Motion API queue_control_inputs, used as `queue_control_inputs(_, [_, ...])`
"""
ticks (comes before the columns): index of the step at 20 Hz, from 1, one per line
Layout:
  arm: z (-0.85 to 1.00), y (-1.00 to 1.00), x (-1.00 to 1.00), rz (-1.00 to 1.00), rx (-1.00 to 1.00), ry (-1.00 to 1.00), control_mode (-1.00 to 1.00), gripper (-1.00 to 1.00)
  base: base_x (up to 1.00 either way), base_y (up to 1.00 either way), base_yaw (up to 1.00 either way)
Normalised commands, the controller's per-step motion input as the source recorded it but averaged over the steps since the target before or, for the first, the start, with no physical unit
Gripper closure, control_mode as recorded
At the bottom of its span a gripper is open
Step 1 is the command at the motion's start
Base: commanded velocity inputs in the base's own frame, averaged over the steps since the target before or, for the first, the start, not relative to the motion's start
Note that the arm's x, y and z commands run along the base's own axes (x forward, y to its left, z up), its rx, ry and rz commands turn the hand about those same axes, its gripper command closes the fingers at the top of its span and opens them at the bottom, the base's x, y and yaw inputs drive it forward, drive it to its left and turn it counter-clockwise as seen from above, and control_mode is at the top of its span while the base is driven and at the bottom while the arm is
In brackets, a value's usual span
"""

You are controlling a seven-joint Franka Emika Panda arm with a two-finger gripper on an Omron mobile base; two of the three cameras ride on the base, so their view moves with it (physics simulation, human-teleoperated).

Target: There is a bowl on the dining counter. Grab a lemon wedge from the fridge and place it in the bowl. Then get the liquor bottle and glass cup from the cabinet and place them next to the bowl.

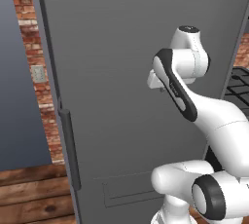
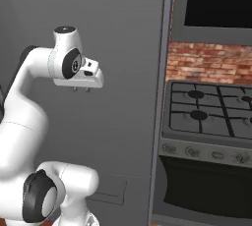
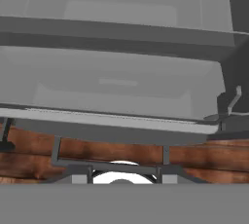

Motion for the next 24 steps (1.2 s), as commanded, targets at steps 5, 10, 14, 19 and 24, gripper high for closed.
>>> queue_control_inputs(5, [0.00, 0.00, 0.00, 0.00, 0.00, 0.00, 1.00, -1.00, -0.06, 0.00, 0.00])
queue_control_inputs(10, [0.00, 0.00, 0.00, 0.00, 0.00, 0.00, 1.00, -1.00, -0.53, 0.22, -0.02])
queue_control_inputs(14, [0.00, 0.00, 0.00, 0.00, 0.00, 0.00, 1.00, -1.00, -0.58, 0.44, -0.14])
queue_control_inputs(19, [0.00, 0.00, 0.00, 0.00, 0.00, 0.00, 1.00, -1.00, -0.42, 0.52, -0.18])
queue_control_inputs(24, [0.00, 0.00, 0.00, 0.00, 0.00, 0.00, 1.00, -1.00, -0.16, 0.63, -0.19])
